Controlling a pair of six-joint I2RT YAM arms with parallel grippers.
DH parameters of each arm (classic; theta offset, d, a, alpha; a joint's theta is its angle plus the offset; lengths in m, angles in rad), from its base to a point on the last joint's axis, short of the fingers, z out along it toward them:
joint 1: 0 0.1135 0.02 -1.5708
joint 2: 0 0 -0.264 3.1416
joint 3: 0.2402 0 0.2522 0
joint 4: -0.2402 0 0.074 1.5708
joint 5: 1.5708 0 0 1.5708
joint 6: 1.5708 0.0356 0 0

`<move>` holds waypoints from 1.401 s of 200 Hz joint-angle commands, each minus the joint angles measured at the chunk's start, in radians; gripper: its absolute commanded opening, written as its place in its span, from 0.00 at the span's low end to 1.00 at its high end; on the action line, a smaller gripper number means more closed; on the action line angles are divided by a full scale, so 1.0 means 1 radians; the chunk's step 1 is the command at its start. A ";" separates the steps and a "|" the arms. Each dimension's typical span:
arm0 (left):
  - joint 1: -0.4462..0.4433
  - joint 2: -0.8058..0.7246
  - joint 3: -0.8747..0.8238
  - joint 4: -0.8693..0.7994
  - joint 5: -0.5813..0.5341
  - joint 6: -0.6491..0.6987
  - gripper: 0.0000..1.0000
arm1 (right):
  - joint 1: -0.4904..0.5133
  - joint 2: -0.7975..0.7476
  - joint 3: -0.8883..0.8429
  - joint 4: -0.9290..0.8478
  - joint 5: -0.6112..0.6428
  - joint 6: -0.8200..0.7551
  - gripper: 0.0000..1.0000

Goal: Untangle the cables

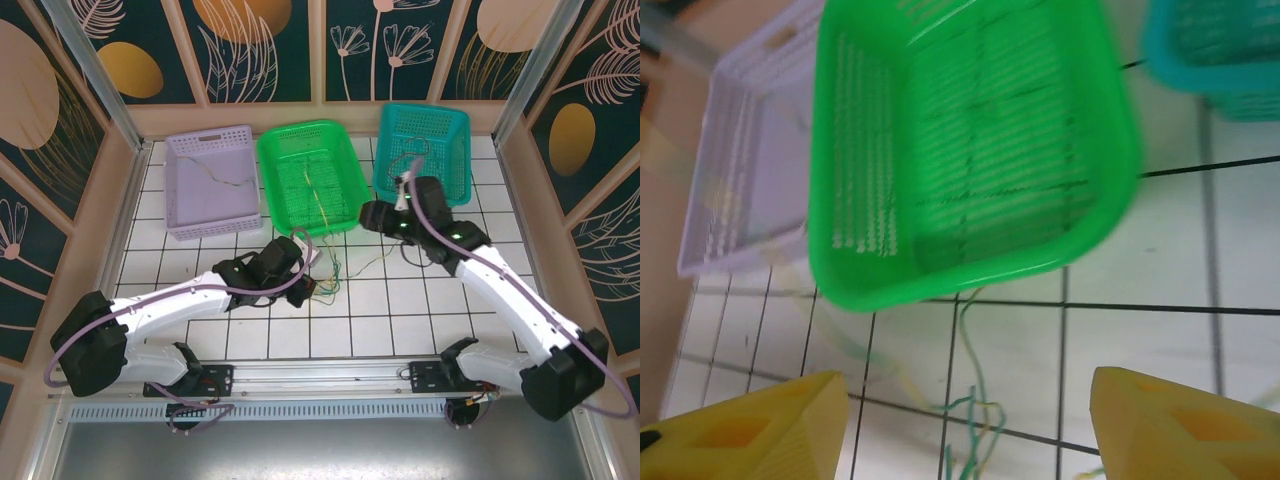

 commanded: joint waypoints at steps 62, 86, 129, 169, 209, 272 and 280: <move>0.003 -0.058 0.012 -0.016 0.034 0.017 0.00 | 0.157 0.424 0.117 0.125 0.102 -0.029 0.46; 0.003 -0.095 -0.005 -0.023 -0.015 -0.019 0.00 | 0.102 0.399 0.129 0.059 0.217 0.081 0.00; 0.002 -0.201 -0.084 -0.001 -0.238 -0.272 0.00 | -0.197 0.161 -0.056 -0.036 0.101 0.266 0.00; 0.003 -0.409 -0.214 0.123 -0.343 -0.455 0.00 | -0.301 0.064 -0.093 -0.107 0.021 0.293 0.00; 0.003 -0.513 -0.251 0.025 -0.361 -0.475 0.00 | -0.391 0.011 -0.052 -0.165 0.092 0.310 0.00; 0.003 -0.496 -0.186 -0.139 -0.367 -0.409 0.00 | -0.437 0.024 0.015 -0.180 0.043 0.273 0.00; 0.003 -0.489 -0.185 -0.127 -0.354 -0.414 0.00 | -0.435 0.018 0.005 -0.179 0.038 0.276 0.00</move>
